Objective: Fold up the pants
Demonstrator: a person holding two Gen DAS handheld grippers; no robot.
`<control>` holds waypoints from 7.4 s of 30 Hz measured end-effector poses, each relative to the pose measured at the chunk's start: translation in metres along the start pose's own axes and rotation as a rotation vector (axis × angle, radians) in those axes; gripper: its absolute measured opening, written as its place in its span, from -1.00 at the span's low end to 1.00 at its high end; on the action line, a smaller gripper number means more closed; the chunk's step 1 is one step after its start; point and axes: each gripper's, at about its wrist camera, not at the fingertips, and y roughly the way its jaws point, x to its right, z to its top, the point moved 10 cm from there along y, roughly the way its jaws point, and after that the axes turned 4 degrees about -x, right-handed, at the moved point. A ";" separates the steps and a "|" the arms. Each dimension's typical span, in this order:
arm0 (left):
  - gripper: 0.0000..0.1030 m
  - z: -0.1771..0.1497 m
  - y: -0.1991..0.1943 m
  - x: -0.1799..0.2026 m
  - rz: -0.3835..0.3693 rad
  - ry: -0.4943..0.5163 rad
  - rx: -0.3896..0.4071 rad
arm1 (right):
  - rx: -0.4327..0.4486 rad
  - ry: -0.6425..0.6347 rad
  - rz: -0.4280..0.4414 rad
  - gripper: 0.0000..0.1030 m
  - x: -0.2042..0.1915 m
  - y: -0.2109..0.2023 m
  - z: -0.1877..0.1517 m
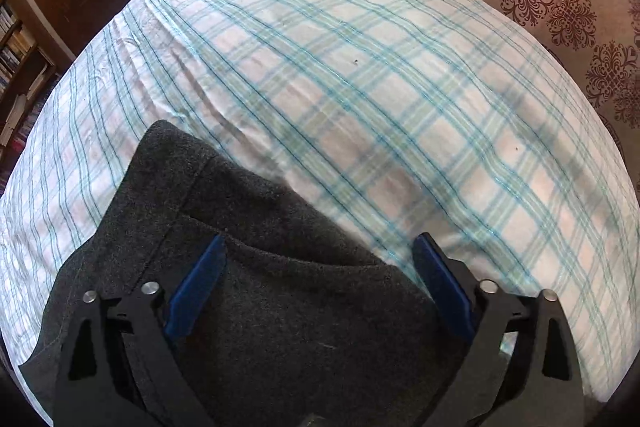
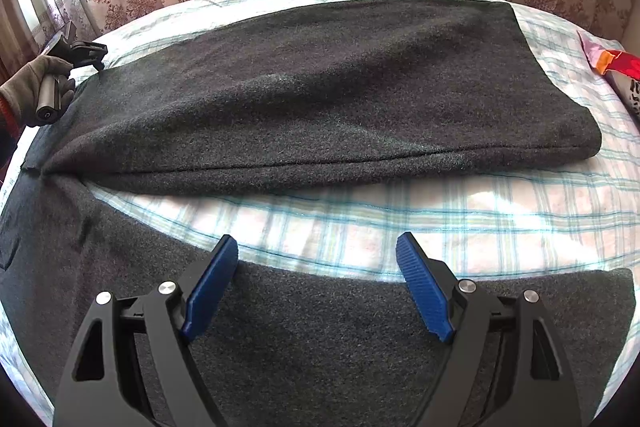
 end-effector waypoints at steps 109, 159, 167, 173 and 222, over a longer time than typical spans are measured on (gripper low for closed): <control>-0.90 -0.283 -0.127 -0.331 -0.587 -0.091 -0.036 | 0.248 0.878 -0.036 -0.87 0.160 -0.210 -0.224; 0.14 -0.278 -0.121 -0.272 -0.230 0.386 0.201 | 0.003 0.145 -0.263 0.21 0.035 -0.134 -0.171; 0.22 -0.240 -0.136 -0.227 -0.314 0.419 0.246 | 0.062 0.003 0.003 0.22 -0.077 -0.110 -0.076; 0.21 -0.210 -0.106 -0.218 -0.316 0.366 0.188 | 0.081 -0.180 0.218 0.22 -0.220 -0.080 -0.009; 0.52 -0.214 -0.079 -0.231 -0.198 0.392 0.225 | 0.095 -0.270 0.197 -0.10 -0.302 -0.009 0.029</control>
